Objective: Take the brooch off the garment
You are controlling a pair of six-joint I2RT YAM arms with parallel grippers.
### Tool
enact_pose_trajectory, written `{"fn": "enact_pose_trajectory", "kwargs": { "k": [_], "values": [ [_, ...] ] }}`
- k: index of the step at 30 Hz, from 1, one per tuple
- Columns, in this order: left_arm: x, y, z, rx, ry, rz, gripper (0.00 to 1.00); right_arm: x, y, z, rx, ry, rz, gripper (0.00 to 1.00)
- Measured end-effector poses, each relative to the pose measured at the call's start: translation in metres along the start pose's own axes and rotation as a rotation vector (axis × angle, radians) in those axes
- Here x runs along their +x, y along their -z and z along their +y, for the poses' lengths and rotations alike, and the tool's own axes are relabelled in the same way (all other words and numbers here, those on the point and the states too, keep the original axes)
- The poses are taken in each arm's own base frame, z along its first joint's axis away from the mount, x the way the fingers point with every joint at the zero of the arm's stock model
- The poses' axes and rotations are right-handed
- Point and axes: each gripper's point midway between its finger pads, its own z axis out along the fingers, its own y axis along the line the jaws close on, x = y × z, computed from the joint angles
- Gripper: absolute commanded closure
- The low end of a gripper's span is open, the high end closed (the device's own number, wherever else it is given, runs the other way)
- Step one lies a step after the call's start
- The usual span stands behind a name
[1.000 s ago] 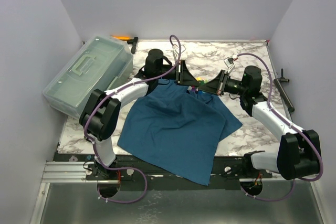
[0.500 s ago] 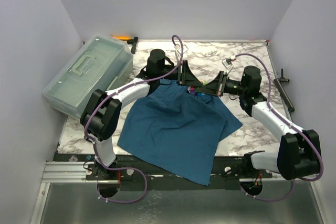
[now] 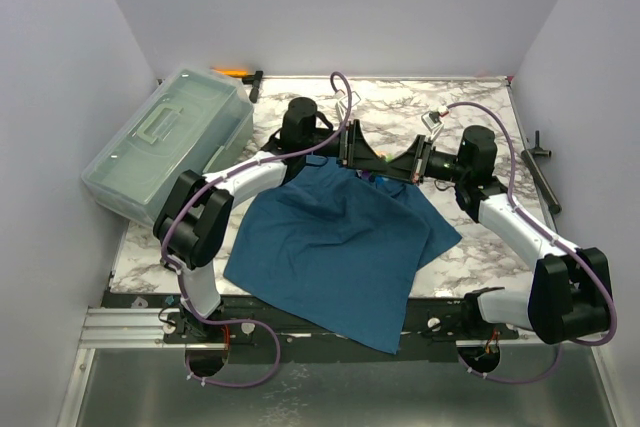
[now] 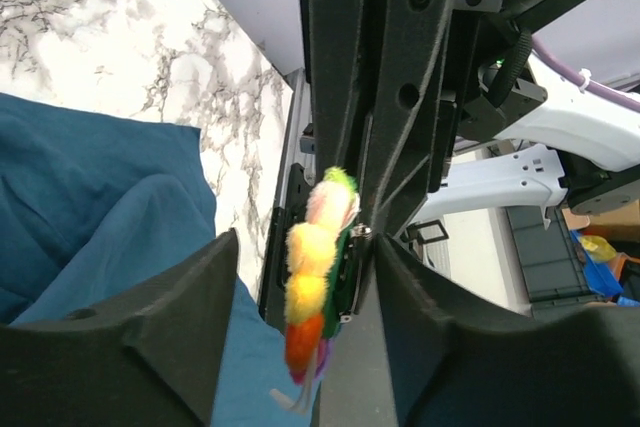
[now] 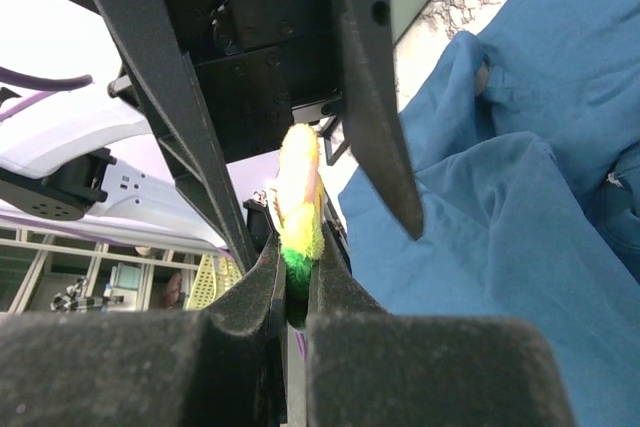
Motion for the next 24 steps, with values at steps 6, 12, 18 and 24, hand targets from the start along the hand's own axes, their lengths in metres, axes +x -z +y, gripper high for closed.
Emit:
{"fn": "enact_pose_trajectory", "kwargs": {
  "k": [6,12,18,24],
  "values": [
    [0.001,0.002,0.002,-0.006,-0.007,-0.001,0.3,0.0,0.001,0.001,-0.001,0.017,0.0,0.99],
    [-0.012,0.014,-0.011,0.0,-0.048,-0.031,0.38,0.004,0.001,0.0,-0.005,0.038,0.017,0.99],
    [-0.025,0.03,-0.016,-0.005,-0.084,-0.061,0.47,0.008,0.004,0.006,-0.029,0.062,0.037,0.99],
    [-0.017,0.033,-0.01,-0.018,-0.068,-0.048,0.51,0.009,0.006,0.015,-0.055,0.09,0.05,0.99]
  ]
}}
